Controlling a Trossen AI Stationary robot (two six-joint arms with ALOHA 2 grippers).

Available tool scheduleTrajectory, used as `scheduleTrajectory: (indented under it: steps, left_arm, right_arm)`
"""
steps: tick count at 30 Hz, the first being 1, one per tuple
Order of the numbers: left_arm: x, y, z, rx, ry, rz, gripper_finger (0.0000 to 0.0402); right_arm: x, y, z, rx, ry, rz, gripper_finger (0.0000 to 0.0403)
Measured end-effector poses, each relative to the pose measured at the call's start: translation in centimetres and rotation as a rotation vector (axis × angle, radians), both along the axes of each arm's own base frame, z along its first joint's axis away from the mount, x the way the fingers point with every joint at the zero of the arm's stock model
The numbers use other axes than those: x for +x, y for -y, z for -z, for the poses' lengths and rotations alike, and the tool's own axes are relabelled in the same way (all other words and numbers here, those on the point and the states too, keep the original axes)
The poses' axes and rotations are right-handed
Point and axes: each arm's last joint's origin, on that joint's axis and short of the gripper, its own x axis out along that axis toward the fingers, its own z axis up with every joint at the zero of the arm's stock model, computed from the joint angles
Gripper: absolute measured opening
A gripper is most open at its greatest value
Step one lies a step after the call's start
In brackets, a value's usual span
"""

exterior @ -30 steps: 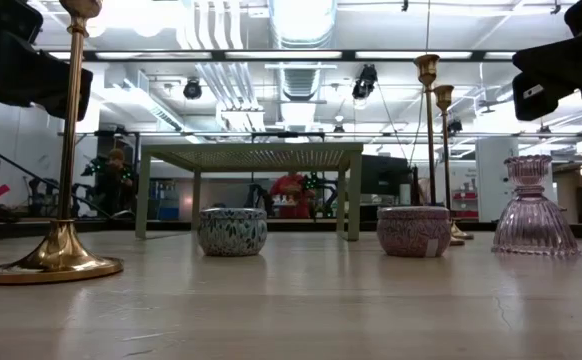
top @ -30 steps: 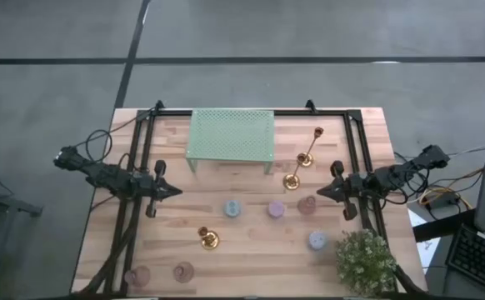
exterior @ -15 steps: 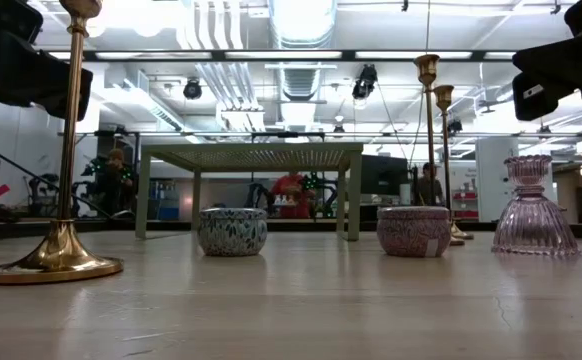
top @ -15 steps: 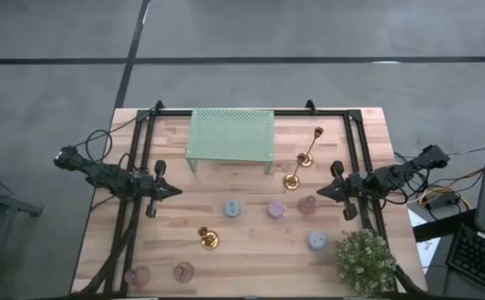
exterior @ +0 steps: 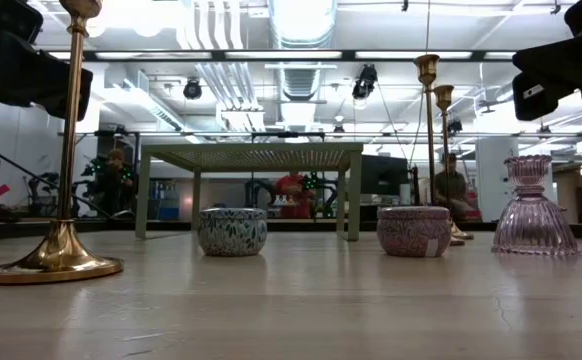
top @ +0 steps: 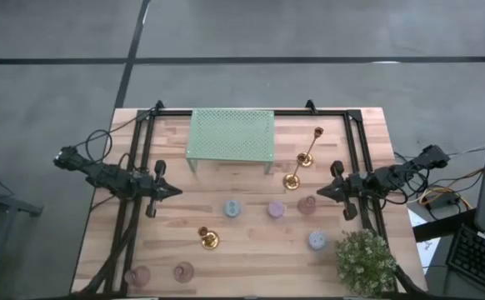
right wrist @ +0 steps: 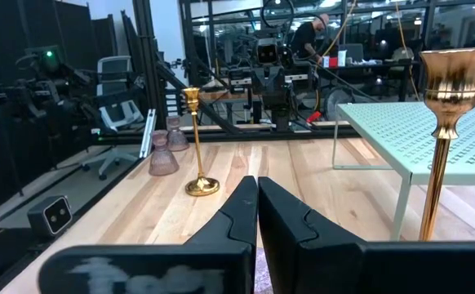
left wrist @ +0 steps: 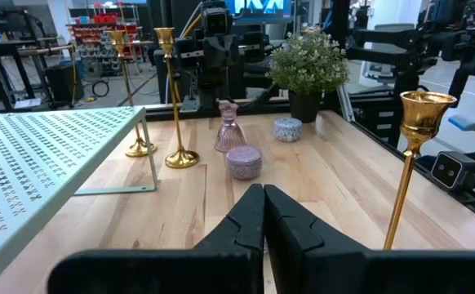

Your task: Pick & Place candle stick holders

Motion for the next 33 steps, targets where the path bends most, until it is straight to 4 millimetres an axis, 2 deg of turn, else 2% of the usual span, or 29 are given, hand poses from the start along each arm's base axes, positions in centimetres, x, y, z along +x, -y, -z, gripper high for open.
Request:
scheduleTrajectory:
  steps: [18, 23, 28, 30, 33]
  left_arm:
    - [0.0, 0.0, 0.0, 0.000, 0.000, 0.000, 0.0010]
    - [0.0, 0.0, 0.0, 0.000, 0.000, 0.000, 0.0010]
    - [0.0, 0.0, 0.0, 0.000, 0.000, 0.000, 0.0010]
    - [0.0, 0.0, 0.0, 0.000, 0.000, 0.000, 0.0010]
    - [0.0, 0.0, 0.0, 0.000, 0.000, 0.000, 0.0010]
  right_arm:
    - [0.0, 0.0, -0.1, 0.004, 0.010, 0.004, 0.0009]
    - [-0.2, 0.1, -1.9, 0.088, 0.178, 0.003, 0.0009]
    - [-1.0, 0.7, -4.2, 0.196, 0.417, 0.051, 0.0009]
    - [-1.1, 0.7, -4.4, 0.248, 0.430, 0.056, 0.0009]
    - [-0.6, 0.6, -3.6, 0.263, 0.333, 0.106, 0.0009]
